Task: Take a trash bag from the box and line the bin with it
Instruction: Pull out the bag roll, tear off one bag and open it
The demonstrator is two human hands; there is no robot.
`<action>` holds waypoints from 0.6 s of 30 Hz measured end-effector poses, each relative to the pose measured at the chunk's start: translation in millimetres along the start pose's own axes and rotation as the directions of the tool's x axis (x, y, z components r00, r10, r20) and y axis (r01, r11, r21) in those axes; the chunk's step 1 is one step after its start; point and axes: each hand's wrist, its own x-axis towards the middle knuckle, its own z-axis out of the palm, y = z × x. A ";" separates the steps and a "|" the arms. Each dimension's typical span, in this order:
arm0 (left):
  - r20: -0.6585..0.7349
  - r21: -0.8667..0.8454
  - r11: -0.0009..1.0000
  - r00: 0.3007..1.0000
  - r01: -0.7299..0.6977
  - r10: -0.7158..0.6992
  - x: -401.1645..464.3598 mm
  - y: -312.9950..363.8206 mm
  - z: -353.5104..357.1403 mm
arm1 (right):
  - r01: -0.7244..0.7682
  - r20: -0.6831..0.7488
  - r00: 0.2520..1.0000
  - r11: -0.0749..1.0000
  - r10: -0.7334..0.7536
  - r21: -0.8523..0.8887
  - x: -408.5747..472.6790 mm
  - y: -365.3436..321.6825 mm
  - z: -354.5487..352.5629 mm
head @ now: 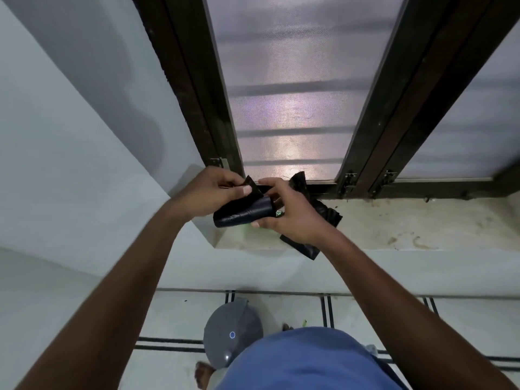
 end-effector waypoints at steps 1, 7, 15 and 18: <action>-0.013 0.043 0.998 0.999 -0.052 0.053 1.2 1.1 2.2 | 0.007 -0.002 1.000 1.000 -0.007 -0.007 0.9 0.1 0.2; -0.038 0.346 0.858 0.908 -0.380 0.418 -1.2 9.8 17.7 | 0.101 -0.055 0.993 0.995 -0.102 -0.027 4.8 -2.4 -2.9; -0.215 0.359 0.826 0.823 -0.434 0.526 -18.3 12.5 14.7 | 0.068 -0.153 0.987 0.985 -0.044 0.156 3.2 5.0 -15.5; -0.094 0.314 0.896 0.929 -0.312 0.357 -15.7 -2.0 6.1 | 0.060 -0.104 0.994 0.973 -0.038 0.224 0.0 3.2 -17.7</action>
